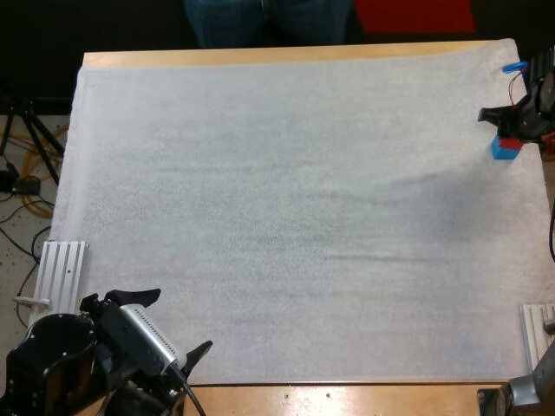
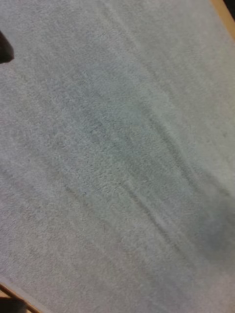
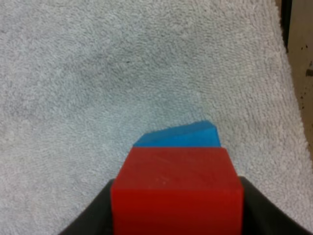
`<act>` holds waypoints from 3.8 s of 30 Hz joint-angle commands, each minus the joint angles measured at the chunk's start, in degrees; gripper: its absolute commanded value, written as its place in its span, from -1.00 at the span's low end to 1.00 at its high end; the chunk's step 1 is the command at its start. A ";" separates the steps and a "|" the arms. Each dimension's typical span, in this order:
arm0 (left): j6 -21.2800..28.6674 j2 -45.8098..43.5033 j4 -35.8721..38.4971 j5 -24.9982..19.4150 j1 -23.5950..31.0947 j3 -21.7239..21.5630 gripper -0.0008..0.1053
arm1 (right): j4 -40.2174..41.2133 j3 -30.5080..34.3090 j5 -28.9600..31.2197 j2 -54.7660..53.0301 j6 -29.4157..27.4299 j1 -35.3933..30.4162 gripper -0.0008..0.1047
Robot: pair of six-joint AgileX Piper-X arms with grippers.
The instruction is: Stack red cube on blue cube
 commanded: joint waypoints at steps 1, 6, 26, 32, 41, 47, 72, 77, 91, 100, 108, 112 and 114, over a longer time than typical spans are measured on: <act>-0.52 -0.03 -0.92 0.24 -0.16 -0.26 0.65 | 0.13 -0.34 -0.44 -0.38 -0.49 -0.13 -0.80; -0.52 -0.03 -1.03 0.24 -0.16 -0.26 0.65 | 0.02 -0.34 -0.33 -0.38 -0.49 -0.13 -0.80; -1.53 -0.03 -1.03 0.24 -0.16 -0.26 0.65 | -1.54 -0.34 0.70 -0.38 -0.49 -0.13 0.08; -1.53 -0.03 -1.23 0.24 -0.16 -0.26 0.65 | -0.02 -1.00 0.70 -2.09 -0.49 0.02 0.08; -1.53 -0.03 -4.88 0.24 -0.16 -0.26 0.65 | 3.27 -1.00 0.70 -10.99 -0.49 0.02 0.08; -2.71 0.10 -7.24 -0.19 0.00 -0.26 0.65 | 6.44 -1.00 -2.44 -18.47 -0.49 0.02 0.08; -1.30 19.84 -36.78 4.57 26.22 -0.26 0.65 | -0.38 0.50 -7.81 -30.17 -4.08 11.79 0.08; -1.29 19.96 -39.50 4.58 29.87 -0.49 0.65 | -1.65 2.31 -7.81 -30.49 -4.08 9.99 0.08; -1.06 19.96 -39.73 4.58 29.89 -2.58 0.65 | -10.28 16.44 -8.73 -44.90 -6.05 -1.04 0.08; -0.31 16.26 -39.61 4.58 29.68 -2.58 0.65 | -12.43 30.49 -7.87 -62.45 -7.78 4.40 0.08; -0.31 6.93 -37.09 4.58 27.27 -2.28 0.65 | -12.24 38.73 -4.49 -76.69 -7.41 10.29 0.08; -0.42 1.34 -33.17 4.58 24.27 -2.29 0.65 | -10.40 42.25 -2.82 -83.94 -5.29 11.27 0.08; -0.42 -1.42 -30.78 4.58 23.98 -2.29 0.65 | -8.84 43.30 -2.63 -87.03 -4.54 11.27 0.08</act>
